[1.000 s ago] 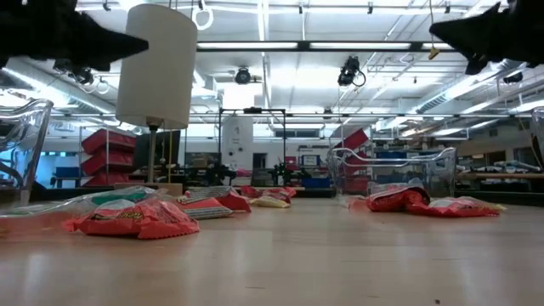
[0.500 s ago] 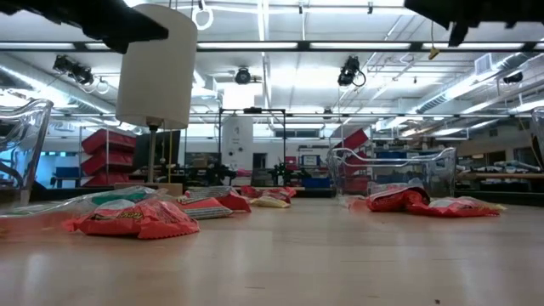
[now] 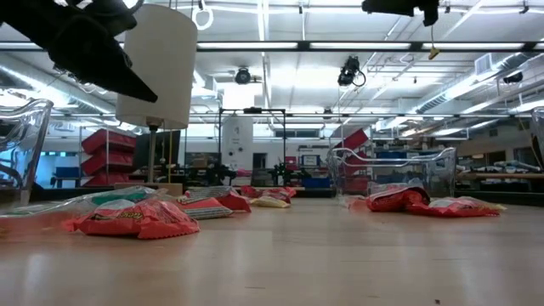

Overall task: Sort candy
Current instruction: Put the orange gummy into the bottom left transparent bin

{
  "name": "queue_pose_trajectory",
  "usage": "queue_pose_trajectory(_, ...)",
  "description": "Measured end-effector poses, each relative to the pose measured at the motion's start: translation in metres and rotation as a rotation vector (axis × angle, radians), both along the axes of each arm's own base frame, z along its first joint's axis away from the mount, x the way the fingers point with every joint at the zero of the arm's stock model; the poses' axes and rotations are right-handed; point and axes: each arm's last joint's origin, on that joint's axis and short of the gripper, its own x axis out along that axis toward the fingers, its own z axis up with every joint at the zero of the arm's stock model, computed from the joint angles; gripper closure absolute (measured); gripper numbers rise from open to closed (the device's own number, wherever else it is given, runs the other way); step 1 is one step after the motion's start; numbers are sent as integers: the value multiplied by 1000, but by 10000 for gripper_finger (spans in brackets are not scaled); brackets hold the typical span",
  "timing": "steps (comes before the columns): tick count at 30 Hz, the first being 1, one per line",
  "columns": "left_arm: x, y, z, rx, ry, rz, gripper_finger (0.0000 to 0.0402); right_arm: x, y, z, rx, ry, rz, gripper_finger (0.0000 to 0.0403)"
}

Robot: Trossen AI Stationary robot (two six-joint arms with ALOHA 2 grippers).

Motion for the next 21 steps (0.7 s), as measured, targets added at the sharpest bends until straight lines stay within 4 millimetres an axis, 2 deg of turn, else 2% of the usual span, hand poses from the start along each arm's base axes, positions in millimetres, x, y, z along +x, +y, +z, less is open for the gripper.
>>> queue_pose_trajectory(6,10,9,-5,-53,1,77,394,11,-2,6,34,3,-28,402)
queue_pose_trajectory(12,26,13,-14,-27,68,-13,394,19,-11,25,28,44,-49,402)
queue_pose_trajectory(16,30,19,-19,-6,102,5,394,17,-19,36,65,78,-65,402)
queue_pose_trajectory(21,40,31,-13,-33,-9,66,394,14,-30,40,150,129,-78,402)
